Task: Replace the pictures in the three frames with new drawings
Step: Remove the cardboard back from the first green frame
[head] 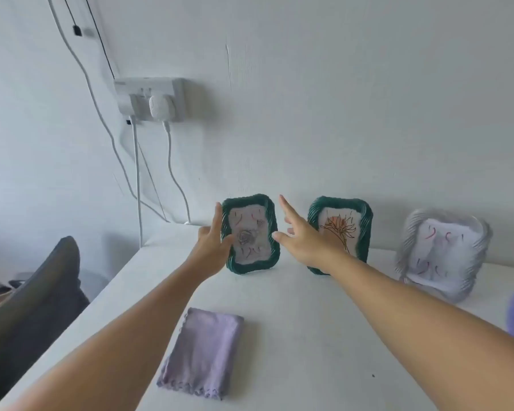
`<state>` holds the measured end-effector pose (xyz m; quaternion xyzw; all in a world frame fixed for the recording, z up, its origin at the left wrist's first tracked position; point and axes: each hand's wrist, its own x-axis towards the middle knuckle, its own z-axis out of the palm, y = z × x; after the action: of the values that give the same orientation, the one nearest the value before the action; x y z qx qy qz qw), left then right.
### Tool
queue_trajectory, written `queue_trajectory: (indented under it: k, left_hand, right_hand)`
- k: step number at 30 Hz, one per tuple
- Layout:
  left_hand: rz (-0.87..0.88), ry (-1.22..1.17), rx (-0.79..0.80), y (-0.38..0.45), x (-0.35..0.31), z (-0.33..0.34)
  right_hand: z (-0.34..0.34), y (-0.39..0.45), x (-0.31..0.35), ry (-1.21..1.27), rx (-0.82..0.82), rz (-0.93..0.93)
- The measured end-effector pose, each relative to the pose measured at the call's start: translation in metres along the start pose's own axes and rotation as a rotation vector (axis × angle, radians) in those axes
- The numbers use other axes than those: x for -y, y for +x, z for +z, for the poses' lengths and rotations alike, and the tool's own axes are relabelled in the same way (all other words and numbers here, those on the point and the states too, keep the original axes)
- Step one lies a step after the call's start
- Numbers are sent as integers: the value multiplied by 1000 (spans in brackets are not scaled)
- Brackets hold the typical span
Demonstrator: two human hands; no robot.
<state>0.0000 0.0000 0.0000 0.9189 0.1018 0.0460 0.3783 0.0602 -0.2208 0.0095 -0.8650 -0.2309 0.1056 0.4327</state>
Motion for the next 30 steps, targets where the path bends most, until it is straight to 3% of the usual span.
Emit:
queue_trajectory:
  k: [8,14,21,30]
  left_hand:
    - [-5,-182,37,11,0,7]
    - [6,-302,32,9,4,7]
    - [44,-551,133,-11,-9,8]
    - [122,-645,160,-49,-38,37]
  right_hand:
    - [15,36,-8,60,64,79]
    - [20,30,-13,126,-18,48]
    - [5,-8,-24,258,-107,-7]
    - [-16,-77,-38,305,-181,-80]
